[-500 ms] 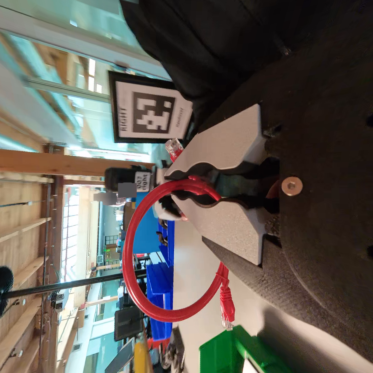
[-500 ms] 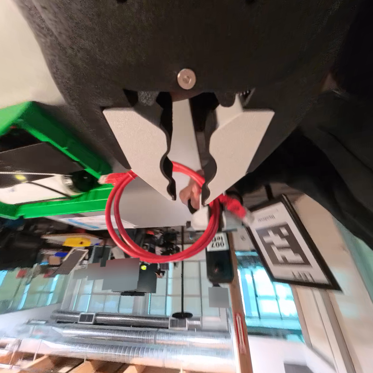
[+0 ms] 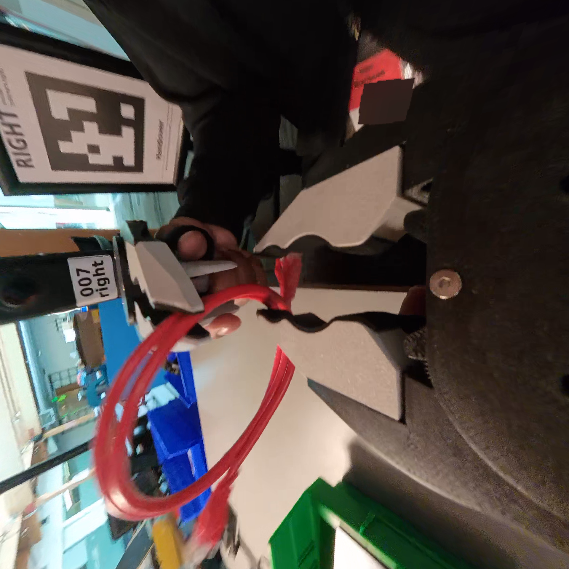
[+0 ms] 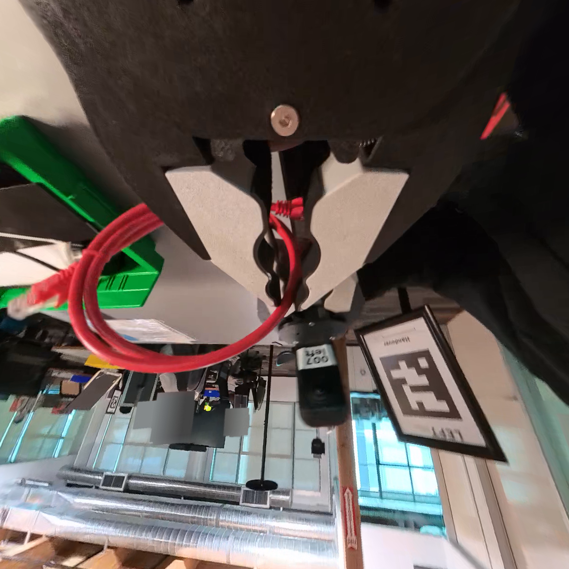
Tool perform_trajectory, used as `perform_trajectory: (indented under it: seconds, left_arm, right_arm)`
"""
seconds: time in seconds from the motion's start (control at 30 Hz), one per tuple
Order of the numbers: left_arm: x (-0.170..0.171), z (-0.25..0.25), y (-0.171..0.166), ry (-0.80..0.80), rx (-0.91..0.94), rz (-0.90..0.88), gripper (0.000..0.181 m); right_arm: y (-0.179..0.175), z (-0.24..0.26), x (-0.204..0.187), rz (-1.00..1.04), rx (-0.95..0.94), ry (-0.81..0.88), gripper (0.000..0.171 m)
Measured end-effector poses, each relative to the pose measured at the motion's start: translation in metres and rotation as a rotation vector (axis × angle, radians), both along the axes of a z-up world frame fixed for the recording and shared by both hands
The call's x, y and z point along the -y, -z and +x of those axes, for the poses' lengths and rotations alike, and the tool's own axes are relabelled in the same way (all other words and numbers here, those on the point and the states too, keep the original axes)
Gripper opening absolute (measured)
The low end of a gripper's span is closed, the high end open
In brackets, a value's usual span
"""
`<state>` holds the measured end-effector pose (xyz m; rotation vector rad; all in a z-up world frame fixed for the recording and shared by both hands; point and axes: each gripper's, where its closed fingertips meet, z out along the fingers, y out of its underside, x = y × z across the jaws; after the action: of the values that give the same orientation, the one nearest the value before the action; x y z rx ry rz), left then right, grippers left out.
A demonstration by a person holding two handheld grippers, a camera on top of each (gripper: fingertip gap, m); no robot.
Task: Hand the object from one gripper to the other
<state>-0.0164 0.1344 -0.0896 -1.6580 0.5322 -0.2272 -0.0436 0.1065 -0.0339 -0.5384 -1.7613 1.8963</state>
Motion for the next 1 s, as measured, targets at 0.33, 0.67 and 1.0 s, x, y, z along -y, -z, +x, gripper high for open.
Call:
perform_trajectory:
  seconds: [0.33,0.67,1.0]
  left_arm:
    - [0.021,-0.016,-0.053,0.188,0.619,0.041,0.053]
    - [0.003,-0.021,-0.046,0.011,0.403,0.123,0.007]
    - [-0.004,0.015,-0.006,0.055,0.031,0.020,0.008]
  right_arm:
    - [0.049,0.003,0.017,0.437,-0.174,0.019,0.008]
    - [0.027,0.006,-0.005,0.156,-0.015,-0.041,0.036]
    - [-0.002,-0.001,-0.007,-0.082,0.164,-0.002,0.023]
